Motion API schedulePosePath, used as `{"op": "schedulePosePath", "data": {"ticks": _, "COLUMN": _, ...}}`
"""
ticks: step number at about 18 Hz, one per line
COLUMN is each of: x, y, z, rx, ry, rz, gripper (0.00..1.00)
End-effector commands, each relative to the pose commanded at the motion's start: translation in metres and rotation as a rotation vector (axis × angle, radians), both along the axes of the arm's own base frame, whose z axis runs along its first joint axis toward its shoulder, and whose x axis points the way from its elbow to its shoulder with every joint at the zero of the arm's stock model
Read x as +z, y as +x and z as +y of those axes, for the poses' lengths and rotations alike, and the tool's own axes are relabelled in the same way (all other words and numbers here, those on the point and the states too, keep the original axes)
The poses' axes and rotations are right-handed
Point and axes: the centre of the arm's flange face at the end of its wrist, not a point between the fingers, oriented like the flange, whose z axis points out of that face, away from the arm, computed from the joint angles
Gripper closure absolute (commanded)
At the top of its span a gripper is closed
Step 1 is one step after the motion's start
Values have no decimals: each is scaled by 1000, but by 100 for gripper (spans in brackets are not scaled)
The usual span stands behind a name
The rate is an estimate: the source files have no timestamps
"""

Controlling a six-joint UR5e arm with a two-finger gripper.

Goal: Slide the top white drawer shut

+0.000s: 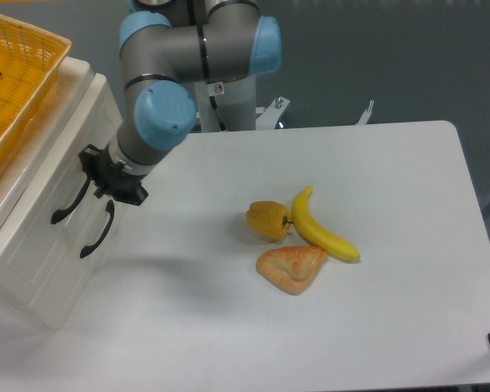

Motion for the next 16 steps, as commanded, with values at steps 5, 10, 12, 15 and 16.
{"op": "schedulePosePath", "data": {"ticks": 5, "x": 13, "y": -76, "z": -25, "rx": 103, "ry": 12, "rz": 71, "gripper": 28}}
{"op": "schedulePosePath", "data": {"ticks": 10, "x": 11, "y": -179, "z": -64, "rx": 164, "ry": -28, "rz": 283, "gripper": 0}}
{"op": "schedulePosePath", "data": {"ticks": 12, "x": 4, "y": -214, "z": -81, "rx": 127, "ry": -67, "rz": 360, "gripper": 0}}
{"op": "schedulePosePath", "data": {"ticks": 15, "x": -8, "y": -252, "z": -112, "rx": 14, "ry": -153, "rz": 489, "gripper": 0}}
{"op": "schedulePosePath", "data": {"ticks": 16, "x": -13, "y": -266, "z": -126, "rx": -20, "ry": -197, "rz": 523, "gripper": 0}}
